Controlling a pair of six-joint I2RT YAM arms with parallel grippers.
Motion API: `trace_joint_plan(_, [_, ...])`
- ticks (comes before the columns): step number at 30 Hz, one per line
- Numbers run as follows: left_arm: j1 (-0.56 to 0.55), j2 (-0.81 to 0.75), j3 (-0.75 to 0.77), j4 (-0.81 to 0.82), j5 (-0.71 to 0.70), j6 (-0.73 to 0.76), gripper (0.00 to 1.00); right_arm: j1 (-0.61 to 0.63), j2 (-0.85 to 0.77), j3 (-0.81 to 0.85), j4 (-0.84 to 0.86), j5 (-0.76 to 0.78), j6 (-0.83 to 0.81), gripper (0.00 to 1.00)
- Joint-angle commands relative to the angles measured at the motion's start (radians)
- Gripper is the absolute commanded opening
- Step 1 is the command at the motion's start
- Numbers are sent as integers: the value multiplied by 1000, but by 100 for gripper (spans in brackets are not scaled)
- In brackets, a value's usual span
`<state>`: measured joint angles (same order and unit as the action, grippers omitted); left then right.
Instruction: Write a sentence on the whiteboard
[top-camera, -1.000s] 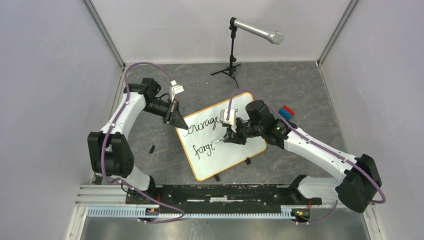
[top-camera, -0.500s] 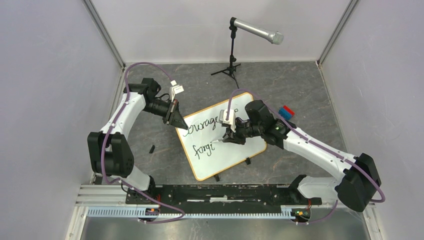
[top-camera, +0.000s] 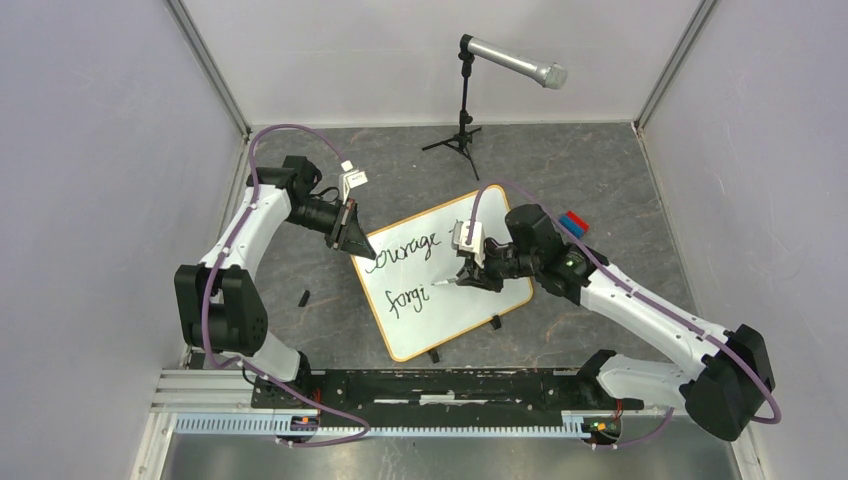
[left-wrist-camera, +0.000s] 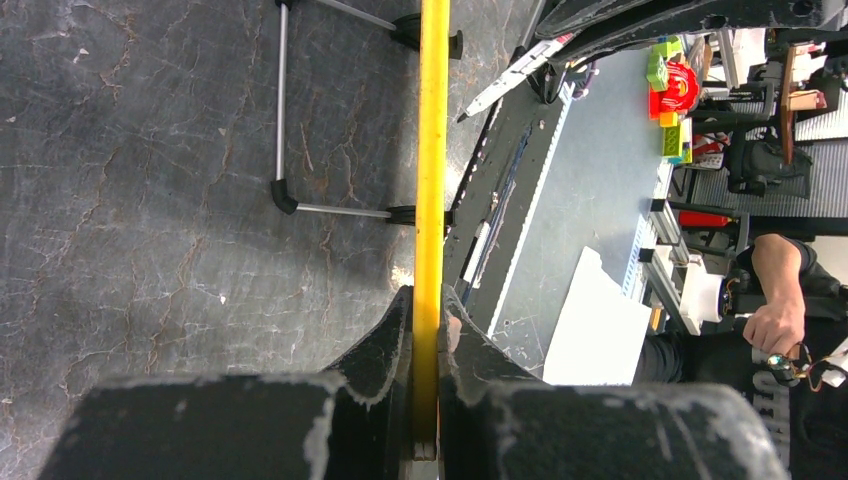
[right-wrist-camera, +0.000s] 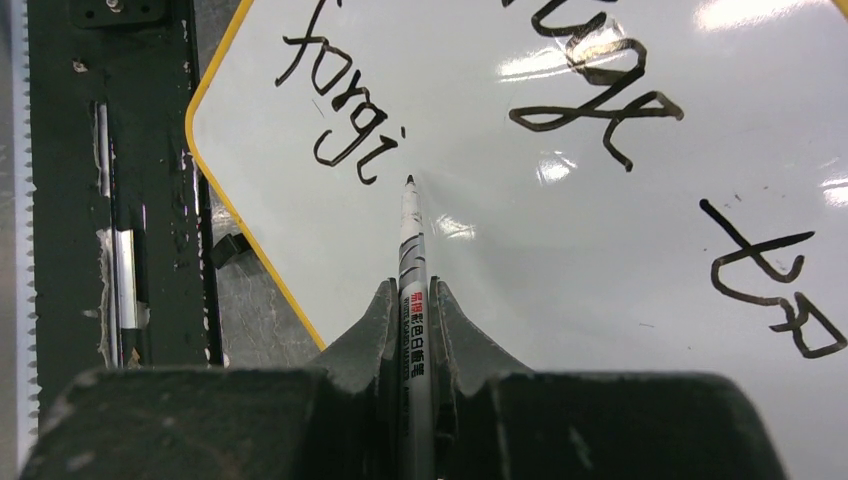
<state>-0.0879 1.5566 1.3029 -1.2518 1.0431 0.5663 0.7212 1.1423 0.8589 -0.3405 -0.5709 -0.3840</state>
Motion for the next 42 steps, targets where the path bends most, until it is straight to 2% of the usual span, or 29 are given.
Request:
trace_joint_plan(1, [5,-33,17,-1,-78,15,2,-9,-22,-16,17,-12,-13,0])
trace_joint_plan(28, [5,-30,17,0,-85,11,2,23,69,40,74,-14,-3,0])
trace_joint_plan(42, [5,-28,16,0,-87,12,2,-8,28,-38,35,28,-35,0])
